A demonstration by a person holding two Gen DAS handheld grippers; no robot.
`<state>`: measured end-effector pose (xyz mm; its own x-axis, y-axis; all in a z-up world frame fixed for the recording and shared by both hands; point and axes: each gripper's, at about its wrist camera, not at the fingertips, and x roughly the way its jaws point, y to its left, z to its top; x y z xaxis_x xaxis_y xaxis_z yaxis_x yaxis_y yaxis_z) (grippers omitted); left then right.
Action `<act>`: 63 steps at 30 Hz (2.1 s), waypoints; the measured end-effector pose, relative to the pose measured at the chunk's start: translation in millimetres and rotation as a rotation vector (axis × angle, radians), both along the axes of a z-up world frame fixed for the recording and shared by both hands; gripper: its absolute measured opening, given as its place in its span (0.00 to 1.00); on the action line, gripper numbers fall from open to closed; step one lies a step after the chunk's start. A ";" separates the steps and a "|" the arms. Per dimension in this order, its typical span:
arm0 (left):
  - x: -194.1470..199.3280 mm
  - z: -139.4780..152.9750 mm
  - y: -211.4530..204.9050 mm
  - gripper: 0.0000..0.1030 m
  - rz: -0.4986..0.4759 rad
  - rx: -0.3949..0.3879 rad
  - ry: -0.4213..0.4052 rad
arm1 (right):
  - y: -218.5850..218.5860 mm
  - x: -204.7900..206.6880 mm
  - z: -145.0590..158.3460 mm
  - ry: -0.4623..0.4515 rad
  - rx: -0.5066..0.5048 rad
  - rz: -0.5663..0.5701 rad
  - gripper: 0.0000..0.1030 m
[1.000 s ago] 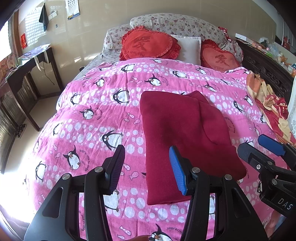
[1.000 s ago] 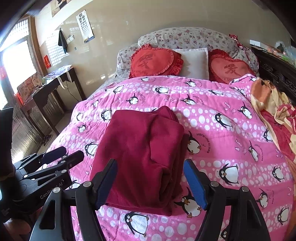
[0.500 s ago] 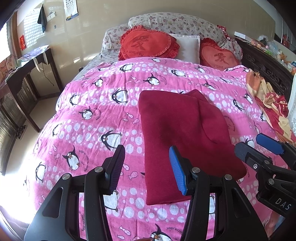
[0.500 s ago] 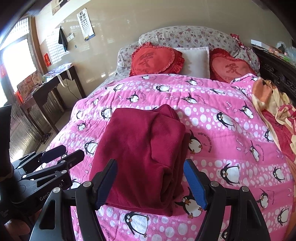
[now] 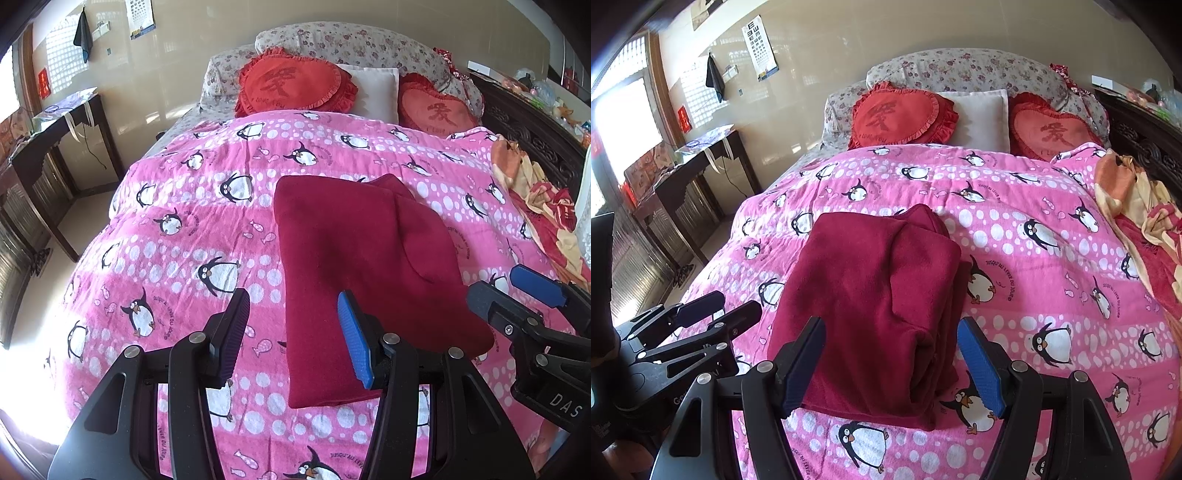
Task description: Fold small clothes
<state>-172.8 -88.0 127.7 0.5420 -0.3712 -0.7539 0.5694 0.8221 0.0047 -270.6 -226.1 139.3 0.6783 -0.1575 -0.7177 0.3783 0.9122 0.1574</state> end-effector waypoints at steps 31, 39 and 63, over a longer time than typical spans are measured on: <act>-2.5 -4.2 -4.2 0.48 -0.005 0.012 -0.001 | -3.9 -0.4 -4.7 0.003 0.016 -0.003 0.69; -2.4 -5.3 -4.2 0.48 -0.008 0.014 0.002 | -4.2 -0.1 -4.6 0.004 0.018 -0.004 0.69; -2.8 -6.8 -6.0 0.48 -0.007 0.016 0.002 | -3.4 1.1 -8.4 0.013 0.035 -0.005 0.69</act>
<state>-175.7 -94.0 120.9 0.5378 -0.3627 -0.7611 0.5751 0.8179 0.0166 -269.5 -229.5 130.9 0.6680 -0.1357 -0.7317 0.3849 0.9045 0.1837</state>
